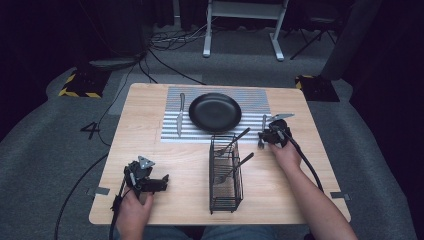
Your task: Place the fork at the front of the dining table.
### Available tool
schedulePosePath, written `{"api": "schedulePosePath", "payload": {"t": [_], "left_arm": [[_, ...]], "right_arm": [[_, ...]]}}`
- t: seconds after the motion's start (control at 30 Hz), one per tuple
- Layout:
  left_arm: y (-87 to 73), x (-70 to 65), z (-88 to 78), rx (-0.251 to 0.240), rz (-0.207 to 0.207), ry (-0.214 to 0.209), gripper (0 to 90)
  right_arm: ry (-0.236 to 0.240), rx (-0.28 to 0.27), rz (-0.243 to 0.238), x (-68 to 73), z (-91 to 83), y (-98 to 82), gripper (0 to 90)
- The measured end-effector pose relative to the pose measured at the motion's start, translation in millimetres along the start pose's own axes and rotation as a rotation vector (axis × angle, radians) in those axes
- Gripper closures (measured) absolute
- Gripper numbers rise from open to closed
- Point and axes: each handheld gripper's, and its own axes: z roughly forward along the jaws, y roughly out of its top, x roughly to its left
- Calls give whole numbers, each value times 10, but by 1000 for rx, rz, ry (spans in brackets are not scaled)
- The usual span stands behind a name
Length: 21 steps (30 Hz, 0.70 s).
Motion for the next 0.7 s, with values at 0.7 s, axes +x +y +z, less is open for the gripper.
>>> {"api": "schedulePosePath", "payload": {"t": [0.7], "left_arm": [[0,-1,0,0,0,0,2]], "right_arm": [[130,-34,-128,374,-534,-23,565]]}}
